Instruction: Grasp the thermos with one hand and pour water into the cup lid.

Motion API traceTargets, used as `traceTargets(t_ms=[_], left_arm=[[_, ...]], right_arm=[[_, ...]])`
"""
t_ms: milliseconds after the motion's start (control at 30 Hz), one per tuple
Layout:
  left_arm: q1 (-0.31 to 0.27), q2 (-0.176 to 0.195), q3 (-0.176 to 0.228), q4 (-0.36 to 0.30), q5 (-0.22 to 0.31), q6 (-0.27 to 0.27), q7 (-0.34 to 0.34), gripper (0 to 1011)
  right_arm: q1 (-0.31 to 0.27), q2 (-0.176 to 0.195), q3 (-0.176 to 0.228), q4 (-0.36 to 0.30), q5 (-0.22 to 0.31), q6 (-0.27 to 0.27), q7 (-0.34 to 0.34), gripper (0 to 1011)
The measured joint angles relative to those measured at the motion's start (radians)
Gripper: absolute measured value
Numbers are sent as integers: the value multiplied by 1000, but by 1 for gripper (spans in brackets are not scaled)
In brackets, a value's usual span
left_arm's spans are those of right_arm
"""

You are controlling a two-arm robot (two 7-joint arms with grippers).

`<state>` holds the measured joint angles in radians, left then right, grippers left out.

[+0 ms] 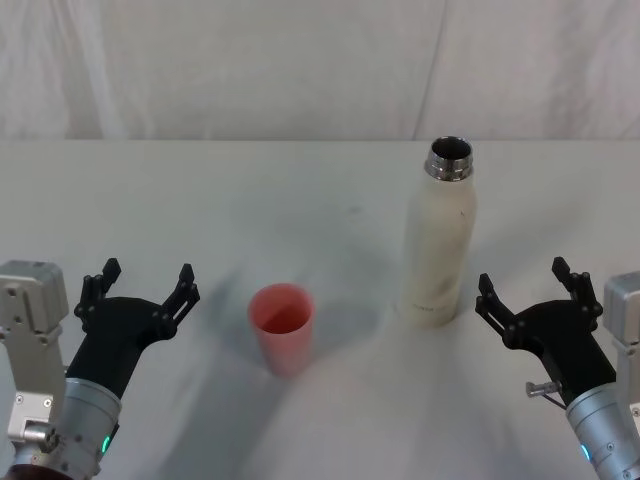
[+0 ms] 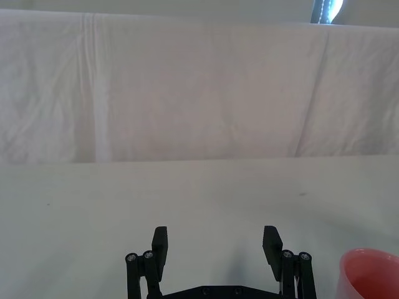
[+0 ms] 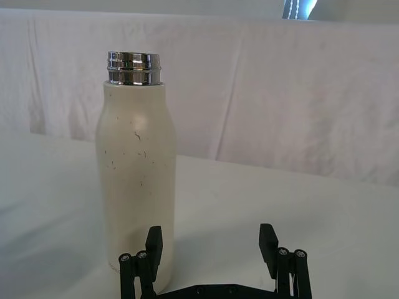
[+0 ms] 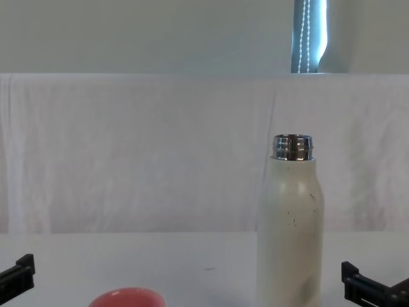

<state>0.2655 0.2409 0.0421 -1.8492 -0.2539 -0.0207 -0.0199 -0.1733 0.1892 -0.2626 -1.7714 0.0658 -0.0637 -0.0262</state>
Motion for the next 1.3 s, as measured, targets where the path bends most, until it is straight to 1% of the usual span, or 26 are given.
traceTargets(t_ms=[100,333,600,833,967,1133,1300], left_arm=[[0,0,0,0,0,0,0,1001],[0,0,0,0,0,0,0,1001],[0,0,0,0,0,0,0,1001],[0,0,0,0,0,0,0,1001],[0,0,0,0,0,0,0,1001],[0,0,0,0,0,0,0,1001],[0,0,0,0,0,0,0,1001]], right_arm=[[-1,-1,0,0,-2,0,0,1001],[-26,-11,5,-22,-38,-1,13,1001],[-29,-28,4,-38,-42,-1,54,1001],[5,-53,4,-14,2,10,124,1001],[35,-67,6,15,32,26,167,1001],[61,-70,5,35,46,39,190,1001],[81,-70,4,46,49,49,198,1001]])
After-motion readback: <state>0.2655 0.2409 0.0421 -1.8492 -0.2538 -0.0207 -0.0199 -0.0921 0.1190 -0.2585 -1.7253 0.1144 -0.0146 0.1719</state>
